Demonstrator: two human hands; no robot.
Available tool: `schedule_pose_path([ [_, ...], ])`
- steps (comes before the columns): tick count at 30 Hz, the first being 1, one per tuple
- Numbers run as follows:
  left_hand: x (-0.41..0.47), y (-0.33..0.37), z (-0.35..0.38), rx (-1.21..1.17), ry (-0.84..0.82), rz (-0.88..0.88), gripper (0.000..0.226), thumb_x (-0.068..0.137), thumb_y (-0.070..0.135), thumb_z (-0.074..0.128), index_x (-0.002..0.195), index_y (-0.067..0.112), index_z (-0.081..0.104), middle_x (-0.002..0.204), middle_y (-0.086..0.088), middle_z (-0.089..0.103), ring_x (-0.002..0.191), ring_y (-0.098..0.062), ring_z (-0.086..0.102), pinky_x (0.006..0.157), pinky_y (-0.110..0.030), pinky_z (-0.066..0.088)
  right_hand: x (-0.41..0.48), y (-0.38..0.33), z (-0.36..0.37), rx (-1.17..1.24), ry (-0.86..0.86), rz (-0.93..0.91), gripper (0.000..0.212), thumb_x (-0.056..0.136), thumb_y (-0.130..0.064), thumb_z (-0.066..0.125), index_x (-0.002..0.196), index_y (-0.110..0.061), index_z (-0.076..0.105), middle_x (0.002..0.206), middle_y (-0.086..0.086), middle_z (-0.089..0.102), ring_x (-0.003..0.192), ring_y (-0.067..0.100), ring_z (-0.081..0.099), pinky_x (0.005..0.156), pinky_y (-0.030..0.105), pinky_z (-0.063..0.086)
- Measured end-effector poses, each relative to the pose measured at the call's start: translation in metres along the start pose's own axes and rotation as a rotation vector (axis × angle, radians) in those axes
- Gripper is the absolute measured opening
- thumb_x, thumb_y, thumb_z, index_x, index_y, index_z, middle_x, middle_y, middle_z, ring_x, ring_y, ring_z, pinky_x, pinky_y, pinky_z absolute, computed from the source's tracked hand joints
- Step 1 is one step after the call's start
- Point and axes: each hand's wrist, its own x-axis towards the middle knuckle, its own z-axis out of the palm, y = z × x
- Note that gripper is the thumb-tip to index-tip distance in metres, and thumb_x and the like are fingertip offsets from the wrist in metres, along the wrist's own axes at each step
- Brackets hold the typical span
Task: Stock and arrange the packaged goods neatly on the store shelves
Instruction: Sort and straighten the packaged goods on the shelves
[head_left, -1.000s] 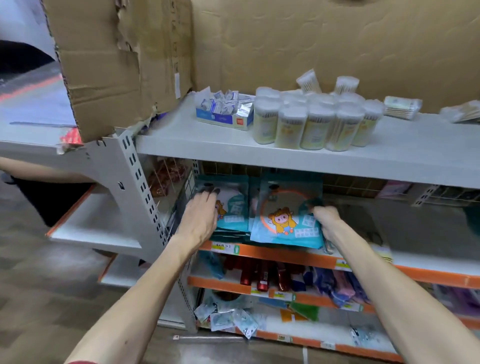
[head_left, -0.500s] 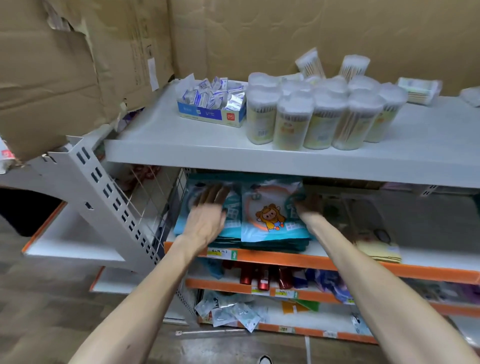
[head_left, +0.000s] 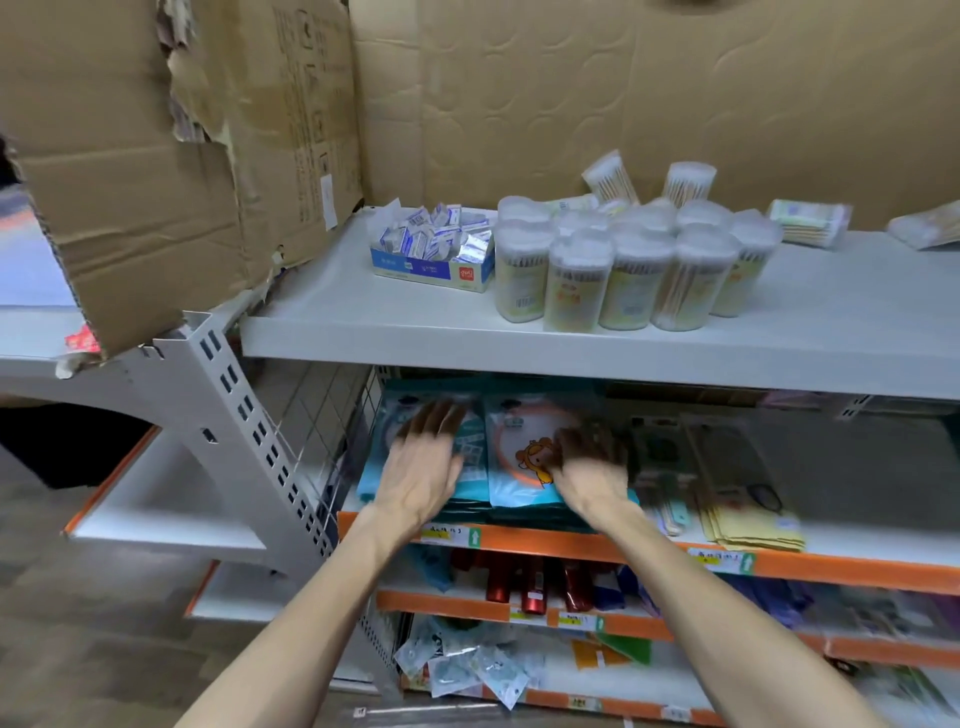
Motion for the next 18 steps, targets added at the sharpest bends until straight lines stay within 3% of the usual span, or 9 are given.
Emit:
schedule_pose_path([
  [2,-0.004,0.006,-0.003,0.029,-0.018,0.019,0.069,0.093,0.035,0.053,0.152,0.019,0.021,0.156,-0.007,0.027,0.146,-0.026,0.022,0.119,-0.045,0.022,-0.006,-0.003,-0.009,0.011,0.002,-0.009,0.055,0.098,-0.049,0.039,0.149,-0.029,0.032,0.157,0.008,0.024,0.145,0.032,0.018,0.117,0.051,0.012],
  [4,-0.009,0.015,-0.004,0.053,-0.018,0.041,0.074,0.093,0.037,0.053,0.154,0.015,0.017,0.158,-0.009,0.024,0.147,-0.027,0.019,0.118,-0.048,0.024,-0.018,-0.003,-0.022,-0.034,0.112,-0.087,0.055,0.095,-0.051,0.046,0.144,-0.025,0.043,0.151,0.01,0.036,0.14,0.034,0.029,0.112,0.053,0.025],
  [6,-0.012,0.029,-0.004,0.087,-0.005,0.089,0.076,0.091,0.039,0.056,0.153,0.011,0.023,0.156,-0.012,0.029,0.144,-0.03,0.027,0.113,-0.051,0.031,-0.037,0.003,-0.033,-0.078,0.201,-0.13,0.051,0.092,-0.051,0.047,0.131,-0.02,0.057,0.134,0.012,0.055,0.124,0.036,0.048,0.099,0.052,0.041],
  [8,-0.012,0.048,-0.002,0.099,0.022,0.151,0.072,0.088,0.043,0.057,0.148,0.009,0.034,0.147,-0.013,0.041,0.134,-0.033,0.041,0.107,-0.052,0.038,-0.063,0.017,-0.045,-0.135,0.246,-0.12,0.057,0.09,-0.054,0.037,0.129,-0.017,0.057,0.127,0.012,0.059,0.117,0.034,0.053,0.098,0.05,0.04],
  [10,-0.009,0.071,0.001,0.089,0.044,0.221,0.067,0.088,0.046,0.056,0.143,0.012,0.039,0.141,-0.01,0.046,0.126,-0.031,0.046,0.103,-0.049,0.041,-0.09,0.042,-0.054,-0.181,0.294,-0.094,0.065,0.089,-0.054,0.035,0.139,-0.014,0.047,0.137,0.013,0.051,0.126,0.032,0.046,0.107,0.047,0.031],
  [14,-0.002,0.13,0.007,-0.001,0.034,0.403,0.074,0.086,0.044,0.06,0.148,0.013,0.033,0.151,-0.01,0.037,0.136,-0.031,0.039,0.108,-0.051,0.037,-0.147,0.105,-0.077,-0.169,0.329,-0.022,0.08,0.092,-0.055,0.048,0.153,-0.012,0.02,0.16,0.012,0.019,0.143,0.029,0.025,0.114,0.045,0.026],
  [18,0.01,0.206,0.009,-0.061,0.015,0.623,0.073,0.09,0.05,0.05,0.15,0.013,0.03,0.158,-0.008,0.026,0.146,-0.027,0.025,0.115,-0.05,0.028,-0.195,0.161,-0.098,-0.142,0.347,0.096,0.078,0.092,-0.058,0.044,0.153,-0.014,0.02,0.16,0.007,0.02,0.143,0.029,0.027,0.112,0.046,0.032],
])
